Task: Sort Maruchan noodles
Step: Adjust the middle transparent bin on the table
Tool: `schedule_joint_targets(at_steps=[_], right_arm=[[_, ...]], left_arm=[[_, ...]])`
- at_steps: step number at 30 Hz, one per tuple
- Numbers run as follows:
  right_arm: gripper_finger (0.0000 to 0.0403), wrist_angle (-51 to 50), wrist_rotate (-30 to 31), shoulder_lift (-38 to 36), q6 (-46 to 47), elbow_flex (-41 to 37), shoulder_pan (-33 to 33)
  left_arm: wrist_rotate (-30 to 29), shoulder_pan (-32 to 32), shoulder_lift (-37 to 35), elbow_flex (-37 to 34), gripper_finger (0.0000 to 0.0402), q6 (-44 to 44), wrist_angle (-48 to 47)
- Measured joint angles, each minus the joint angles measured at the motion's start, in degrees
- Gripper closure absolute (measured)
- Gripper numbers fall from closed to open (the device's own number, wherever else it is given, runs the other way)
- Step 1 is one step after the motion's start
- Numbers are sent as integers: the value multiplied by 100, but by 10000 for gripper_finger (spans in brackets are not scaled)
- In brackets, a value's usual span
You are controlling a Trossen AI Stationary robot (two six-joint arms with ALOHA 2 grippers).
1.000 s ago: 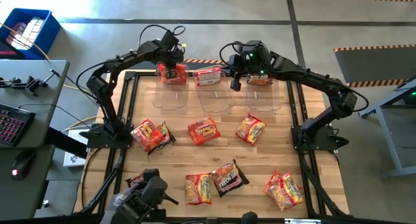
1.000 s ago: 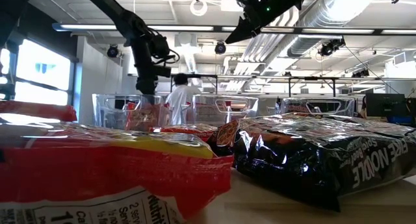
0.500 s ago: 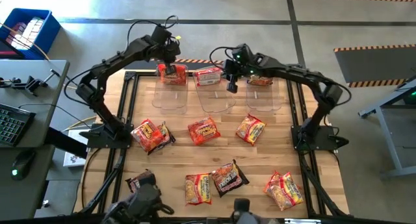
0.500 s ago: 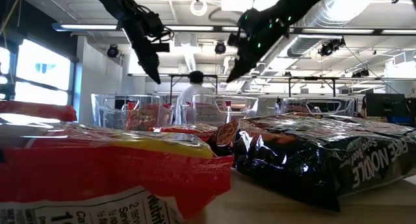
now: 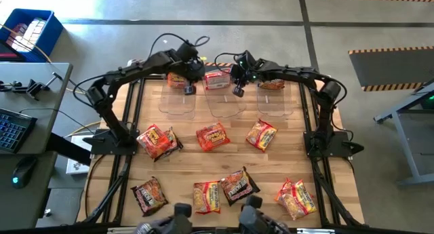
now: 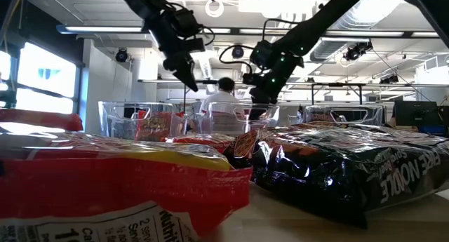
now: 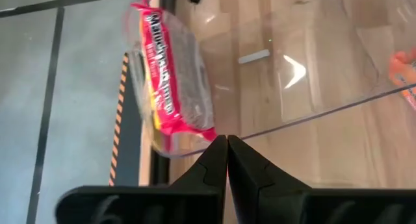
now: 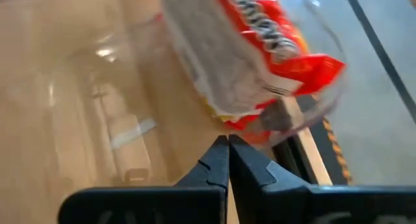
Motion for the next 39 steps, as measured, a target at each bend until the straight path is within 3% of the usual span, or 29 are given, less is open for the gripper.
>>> schedule_joint_targets(at_steps=[10, 21, 29, 33, 39], right_arm=[[402, -296, 275, -37, 1309, 17, -177], [402, -38, 309, -547, 879, -2, -186], [402, -1438, 263, -1267, 102, 4, -193], [402, -2242, 249, -1245, 159, 4, -197], [402, -2361, 220, -1034, 407, 2, -86]], left_arm=[[-255, -174, 301, 0, 399, -214, 102], [-405, -374, 850, 0, 399, -202, 325], [-623, -356, 1098, 0, 399, -190, 727], [-734, -264, 1147, 0, 399, -208, 958], [-753, -83, 1173, 2, 399, -400, 1361]])
